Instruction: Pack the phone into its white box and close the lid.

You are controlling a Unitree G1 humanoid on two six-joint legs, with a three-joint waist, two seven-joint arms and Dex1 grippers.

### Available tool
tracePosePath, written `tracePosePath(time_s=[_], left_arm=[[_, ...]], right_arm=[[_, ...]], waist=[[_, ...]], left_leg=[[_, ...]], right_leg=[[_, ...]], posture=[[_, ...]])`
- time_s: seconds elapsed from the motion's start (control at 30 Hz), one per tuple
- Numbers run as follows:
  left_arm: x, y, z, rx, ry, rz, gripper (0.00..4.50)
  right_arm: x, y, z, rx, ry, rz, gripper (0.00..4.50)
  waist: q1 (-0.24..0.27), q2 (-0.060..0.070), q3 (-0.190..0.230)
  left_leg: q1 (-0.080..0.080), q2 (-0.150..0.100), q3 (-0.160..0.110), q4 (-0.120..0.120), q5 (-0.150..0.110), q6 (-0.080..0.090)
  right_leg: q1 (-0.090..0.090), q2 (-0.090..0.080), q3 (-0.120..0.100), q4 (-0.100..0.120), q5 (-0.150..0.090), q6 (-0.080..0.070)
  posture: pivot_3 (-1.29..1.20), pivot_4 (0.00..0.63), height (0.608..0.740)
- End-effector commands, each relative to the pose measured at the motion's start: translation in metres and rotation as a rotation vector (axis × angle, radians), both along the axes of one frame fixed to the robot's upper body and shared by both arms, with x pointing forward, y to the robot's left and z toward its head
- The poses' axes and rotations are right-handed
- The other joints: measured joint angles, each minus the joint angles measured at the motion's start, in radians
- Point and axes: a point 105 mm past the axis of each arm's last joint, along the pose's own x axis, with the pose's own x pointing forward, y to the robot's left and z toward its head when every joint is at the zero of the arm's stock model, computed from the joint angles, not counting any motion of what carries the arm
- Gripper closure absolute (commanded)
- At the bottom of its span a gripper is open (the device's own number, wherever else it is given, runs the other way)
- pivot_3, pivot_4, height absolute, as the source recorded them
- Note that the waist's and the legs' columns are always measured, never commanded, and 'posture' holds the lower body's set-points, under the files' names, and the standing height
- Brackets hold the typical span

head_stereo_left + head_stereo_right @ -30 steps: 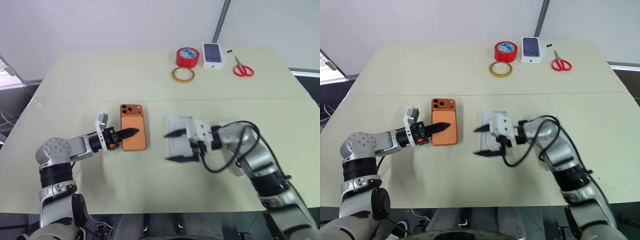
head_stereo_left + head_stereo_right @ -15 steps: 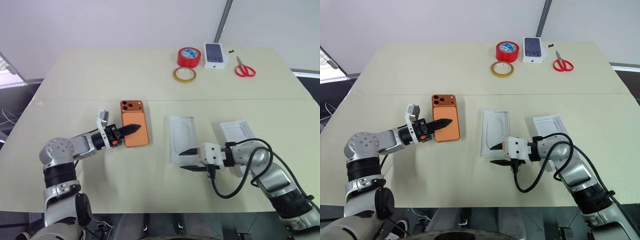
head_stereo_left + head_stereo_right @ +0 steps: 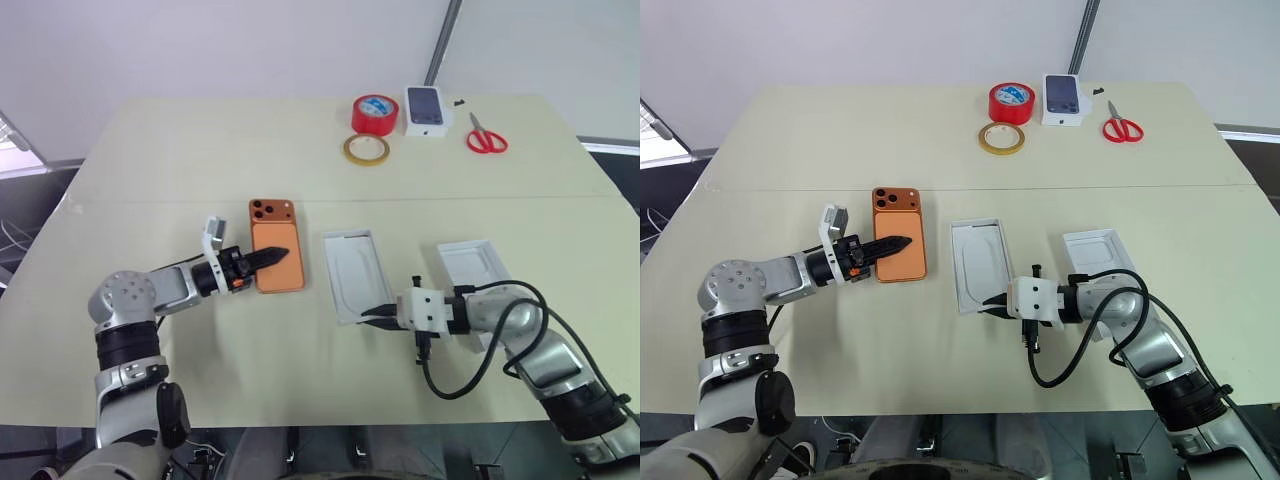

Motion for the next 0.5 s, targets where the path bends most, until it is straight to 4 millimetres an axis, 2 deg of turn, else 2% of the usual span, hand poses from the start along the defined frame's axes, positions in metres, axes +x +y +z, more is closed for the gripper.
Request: tracePosePath(time_s=[0.03,0.23,0.3,0.4,0.5], left_arm=[[0.001,-0.003,0.026,-0.052,-0.096,-0.015,4.50],[0.001,-0.001,0.028,-0.058,-0.090,-0.008,4.50],[0.001,0.000,0.027,-0.055,-0.083,-0.005,4.50],[0.000,0.000,0.027,-0.067,-0.075,-0.008,4.50],[0.000,0.002,0.026,-0.064,-0.067,-0.005,4.50]], right_arm=[[0.000,0.006,0.001,0.018,0.019,-0.002,4.45],[0.003,0.011,-0.003,0.001,0.003,-0.004,4.45],[0.001,0.015,-0.004,0.016,0.053,-0.006,4.45],[-0.002,0.018,-0.003,0.040,0.102,-0.012,3.32],[-0.006,0.023,-0.001,0.049,0.103,0.005,1.88]], waist=[[0.000,0.000,0.000],[-0.001,0.000,0.000],[-0.001,0.000,0.000],[0.000,0.000,0.000],[0.001,0.000,0.000]], left_leg=[[0.000,0.000,0.000,0.000,0.000,0.000],[0.000,0.000,0.000,0.001,0.000,0.000],[0.000,0.000,0.000,0.001,0.000,0.000],[0.000,0.000,0.000,0.001,0.000,0.000],[0.000,0.000,0.000,0.001,0.000,0.000]], right_leg=[[0.000,0.000,0.000,0.000,0.000,0.000],[0.000,0.000,0.000,0.001,0.000,0.000],[0.000,0.000,0.000,0.001,0.000,0.000],[0.000,0.000,0.000,0.001,0.000,0.000],[0.000,0.000,0.000,0.001,0.000,0.000]], posture=[[0.00,0.150,0.740],[0.00,0.150,0.740],[0.00,0.150,0.740],[0.00,0.150,0.740],[0.00,0.150,0.740]])
